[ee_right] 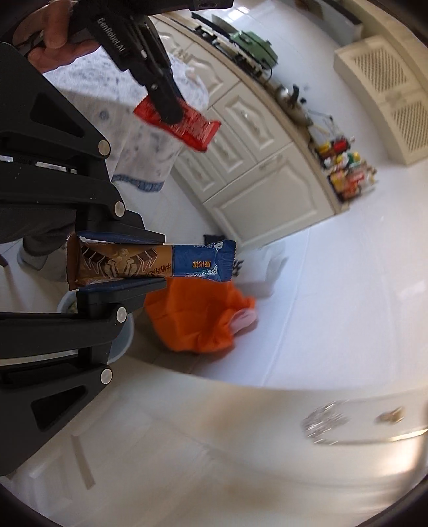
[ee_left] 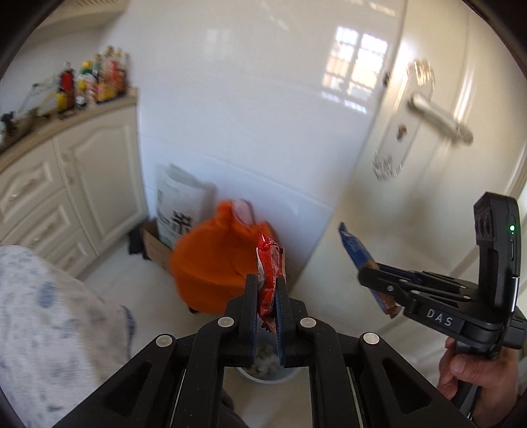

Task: Collect trash
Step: 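Carry both items to the bin and open both tools over it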

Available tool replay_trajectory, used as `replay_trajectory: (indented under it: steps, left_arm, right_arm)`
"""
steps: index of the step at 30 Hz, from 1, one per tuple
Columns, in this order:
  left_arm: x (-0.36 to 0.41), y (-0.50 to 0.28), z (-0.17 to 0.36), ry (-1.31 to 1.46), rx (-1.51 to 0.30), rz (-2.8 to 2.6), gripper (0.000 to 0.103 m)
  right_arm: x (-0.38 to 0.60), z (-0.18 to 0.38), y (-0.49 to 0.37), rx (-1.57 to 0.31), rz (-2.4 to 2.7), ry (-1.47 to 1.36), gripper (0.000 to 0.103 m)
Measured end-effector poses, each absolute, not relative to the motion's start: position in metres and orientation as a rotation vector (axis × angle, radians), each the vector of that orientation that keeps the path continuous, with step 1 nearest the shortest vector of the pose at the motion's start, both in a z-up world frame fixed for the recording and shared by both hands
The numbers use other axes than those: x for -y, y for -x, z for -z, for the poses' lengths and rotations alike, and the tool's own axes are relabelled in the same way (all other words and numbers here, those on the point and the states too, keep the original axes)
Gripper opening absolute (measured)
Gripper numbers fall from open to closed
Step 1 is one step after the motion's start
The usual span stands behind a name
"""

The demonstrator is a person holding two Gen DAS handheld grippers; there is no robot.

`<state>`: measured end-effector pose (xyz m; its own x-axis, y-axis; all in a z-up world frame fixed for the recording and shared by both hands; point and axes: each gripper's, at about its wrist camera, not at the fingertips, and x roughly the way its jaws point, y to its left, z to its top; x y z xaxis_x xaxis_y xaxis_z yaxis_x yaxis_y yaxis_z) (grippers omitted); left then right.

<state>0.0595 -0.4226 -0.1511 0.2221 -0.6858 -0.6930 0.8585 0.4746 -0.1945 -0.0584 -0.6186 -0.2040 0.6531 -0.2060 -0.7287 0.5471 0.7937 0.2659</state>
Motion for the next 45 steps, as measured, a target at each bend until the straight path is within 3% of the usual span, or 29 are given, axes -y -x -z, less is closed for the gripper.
replay_trajectory:
  steps: [14,17,18,19,22,24,26,27,31,45]
  left_arm:
    - [0.55,-0.063,0.226,-0.399,-1.04,1.131,0.008]
    - [0.577,-0.072,0.247,-0.456,-1.111,1.1,0.028]
    - [0.581,-0.073,0.25,-0.467,-1.119,1.088,0.043]
    - [0.584,-0.075,0.249,-0.473,-1.113,1.078,0.06]
    - [0.587,-0.077,0.242,-0.454,-1.082,1.052,0.082]
    - [0.585,-0.078,0.235,-0.46,-1.055,1.023,0.089]
    - [0.574,-0.081,0.231,-0.464,-1.025,0.993,0.094]
    - [0.57,-0.08,0.225,-0.465,-1.005,0.974,0.096]
    - [0.543,-0.077,0.21,-0.436,-0.933,0.931,0.102]
    - [0.402,-0.055,0.11,-0.258,-0.762,0.841,0.102]
  right_arm:
    - [0.678,0.281,0.06,-0.856,0.508,-0.638,0.022]
    - [0.688,0.297,0.062,-0.88,0.54,-0.669,0.022]
    - [0.69,0.3,0.064,-0.883,0.546,-0.677,0.023]
    - [0.691,0.303,0.065,-0.888,0.55,-0.685,0.029]
    - [0.69,0.31,0.069,-0.899,0.567,-0.692,0.058]
    - [0.69,0.313,0.072,-0.895,0.577,-0.699,0.072]
    - [0.688,0.312,0.073,-0.883,0.6,-0.706,0.101]
    - [0.687,0.31,0.073,-0.876,0.606,-0.708,0.103]
    - [0.682,0.304,0.068,-0.883,0.618,-0.7,0.103]
    - [0.621,0.231,0.031,-0.794,0.513,-0.575,0.103]
